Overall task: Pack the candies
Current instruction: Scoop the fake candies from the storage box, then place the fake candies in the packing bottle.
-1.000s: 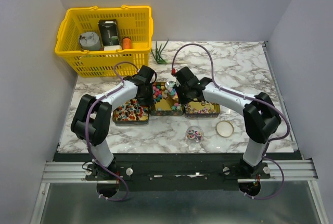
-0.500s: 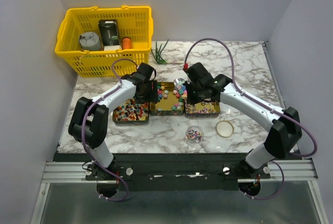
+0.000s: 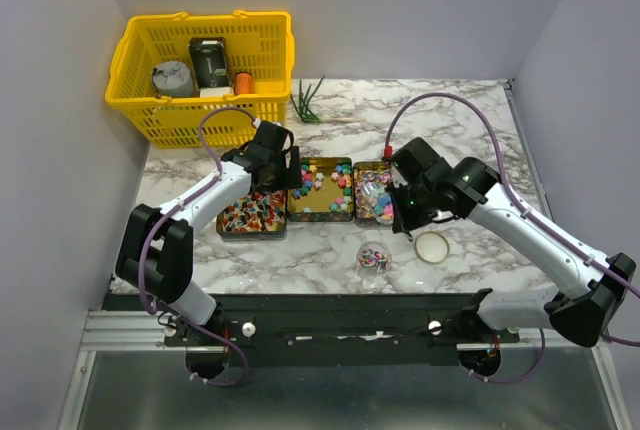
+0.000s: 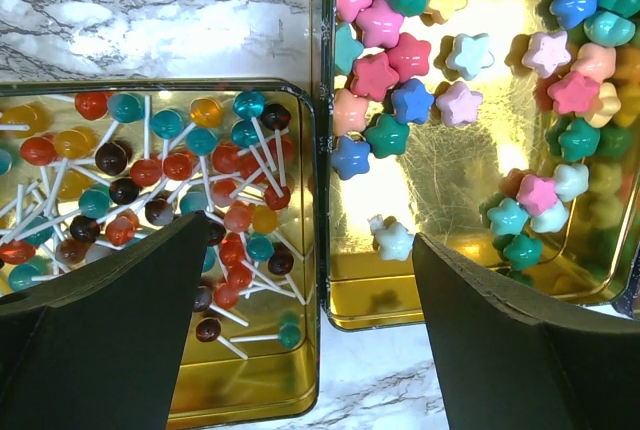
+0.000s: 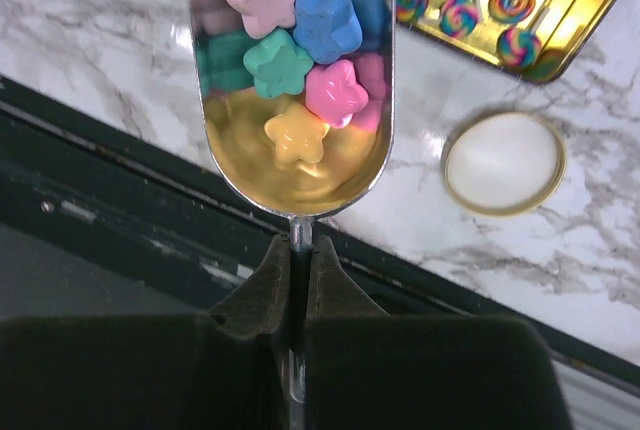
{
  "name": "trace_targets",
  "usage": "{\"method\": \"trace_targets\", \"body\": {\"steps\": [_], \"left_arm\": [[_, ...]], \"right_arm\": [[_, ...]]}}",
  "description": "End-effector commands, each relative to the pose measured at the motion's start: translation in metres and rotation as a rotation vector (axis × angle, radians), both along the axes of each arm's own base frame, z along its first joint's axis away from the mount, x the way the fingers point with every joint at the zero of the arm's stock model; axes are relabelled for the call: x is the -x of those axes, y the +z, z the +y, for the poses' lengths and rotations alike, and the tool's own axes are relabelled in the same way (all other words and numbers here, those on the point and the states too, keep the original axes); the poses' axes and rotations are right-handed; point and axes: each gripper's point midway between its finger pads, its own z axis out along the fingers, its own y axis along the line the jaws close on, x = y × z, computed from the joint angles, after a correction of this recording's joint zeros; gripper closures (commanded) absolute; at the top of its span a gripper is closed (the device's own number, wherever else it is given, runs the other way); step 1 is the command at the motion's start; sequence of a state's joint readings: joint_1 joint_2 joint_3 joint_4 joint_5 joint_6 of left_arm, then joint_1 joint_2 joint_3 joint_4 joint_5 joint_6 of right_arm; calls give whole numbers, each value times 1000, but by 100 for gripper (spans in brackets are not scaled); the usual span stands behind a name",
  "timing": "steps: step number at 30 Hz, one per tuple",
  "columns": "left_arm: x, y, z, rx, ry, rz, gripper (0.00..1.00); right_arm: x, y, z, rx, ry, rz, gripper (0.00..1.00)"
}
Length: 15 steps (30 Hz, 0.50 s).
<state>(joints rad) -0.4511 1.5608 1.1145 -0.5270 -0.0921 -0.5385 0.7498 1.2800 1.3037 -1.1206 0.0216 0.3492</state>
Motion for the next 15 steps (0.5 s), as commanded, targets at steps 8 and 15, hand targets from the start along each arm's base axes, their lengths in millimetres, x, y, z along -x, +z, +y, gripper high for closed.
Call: {"method": "trace_targets", "body": {"steps": [8, 15], "left_arm": [[-6, 7, 8, -15, 29, -65, 5], [-6, 4, 8, -17, 26, -56, 5]], "right_arm": [[93, -23, -29, 74, 80, 273, 99], [118, -33, -28, 91, 137, 357, 99]]}}
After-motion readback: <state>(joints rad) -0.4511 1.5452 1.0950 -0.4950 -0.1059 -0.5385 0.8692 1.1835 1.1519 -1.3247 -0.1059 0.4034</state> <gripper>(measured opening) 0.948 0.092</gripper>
